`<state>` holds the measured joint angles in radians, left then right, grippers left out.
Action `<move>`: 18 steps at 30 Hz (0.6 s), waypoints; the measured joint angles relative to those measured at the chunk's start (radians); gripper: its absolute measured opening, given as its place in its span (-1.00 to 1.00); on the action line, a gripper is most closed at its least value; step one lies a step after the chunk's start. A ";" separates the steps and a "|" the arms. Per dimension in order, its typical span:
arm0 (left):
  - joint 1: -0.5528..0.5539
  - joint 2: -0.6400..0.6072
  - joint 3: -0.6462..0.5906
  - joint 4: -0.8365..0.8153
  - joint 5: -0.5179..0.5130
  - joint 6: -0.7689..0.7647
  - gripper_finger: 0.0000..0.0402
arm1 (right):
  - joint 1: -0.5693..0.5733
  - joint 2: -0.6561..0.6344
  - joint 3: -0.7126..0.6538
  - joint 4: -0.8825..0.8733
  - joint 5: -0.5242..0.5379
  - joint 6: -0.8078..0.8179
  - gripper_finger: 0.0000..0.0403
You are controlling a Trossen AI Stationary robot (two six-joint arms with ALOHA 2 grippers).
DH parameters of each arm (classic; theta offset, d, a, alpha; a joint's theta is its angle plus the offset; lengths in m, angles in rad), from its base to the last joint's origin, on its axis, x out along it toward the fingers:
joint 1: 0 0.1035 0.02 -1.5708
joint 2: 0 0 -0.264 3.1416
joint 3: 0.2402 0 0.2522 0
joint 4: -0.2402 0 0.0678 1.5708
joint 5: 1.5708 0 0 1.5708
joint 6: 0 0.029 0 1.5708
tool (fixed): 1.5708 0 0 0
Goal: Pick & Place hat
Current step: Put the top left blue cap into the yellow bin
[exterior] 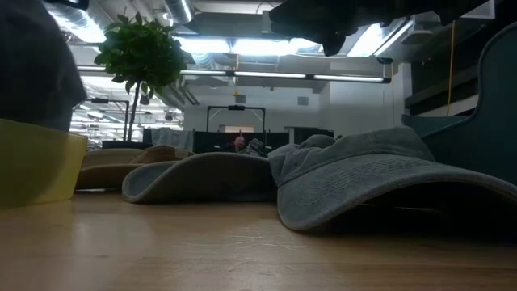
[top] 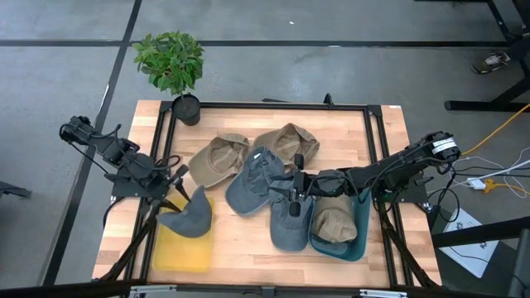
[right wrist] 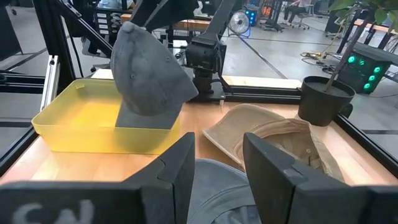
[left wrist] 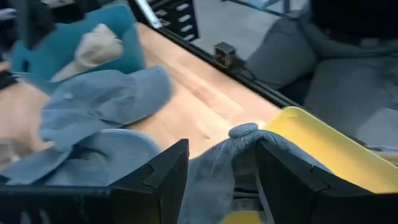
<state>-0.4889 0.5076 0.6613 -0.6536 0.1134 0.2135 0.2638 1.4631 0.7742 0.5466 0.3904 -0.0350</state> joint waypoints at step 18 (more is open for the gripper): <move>0.000 0.006 0.063 -0.077 0.035 0.038 -0.37 | 0.000 0.000 0.000 0.001 -0.001 0.000 -0.33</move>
<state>-0.4889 0.5138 0.7248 -0.7310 0.1482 0.2514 0.2638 1.4631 0.7742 0.5472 0.3898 -0.0349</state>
